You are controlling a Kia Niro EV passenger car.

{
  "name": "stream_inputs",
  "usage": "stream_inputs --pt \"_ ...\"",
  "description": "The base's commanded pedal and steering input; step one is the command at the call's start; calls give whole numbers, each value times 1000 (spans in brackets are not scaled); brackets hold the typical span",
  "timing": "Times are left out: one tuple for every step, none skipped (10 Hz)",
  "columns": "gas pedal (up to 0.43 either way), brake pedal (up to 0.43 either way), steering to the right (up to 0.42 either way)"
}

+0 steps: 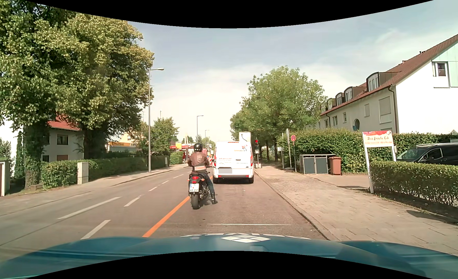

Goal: Follow the waypoints while adhering to traffic rules and regulations

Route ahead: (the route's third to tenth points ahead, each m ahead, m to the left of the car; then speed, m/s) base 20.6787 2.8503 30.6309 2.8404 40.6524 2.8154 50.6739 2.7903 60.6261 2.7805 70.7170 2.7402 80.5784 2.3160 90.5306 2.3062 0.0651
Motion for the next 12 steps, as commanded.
stream_inputs --pt "0 0 -16" --pt "0 0 -15" --pt "0 0 -15" --pt "0 0 -15" --pt "0 0 -15" --pt "0 0 -15" --pt "0 0 -15" --pt "0 0 -15" --pt "0 0 -15" --pt "0 0 -15" --pt "0 0 -15" --pt "0 0 -15"
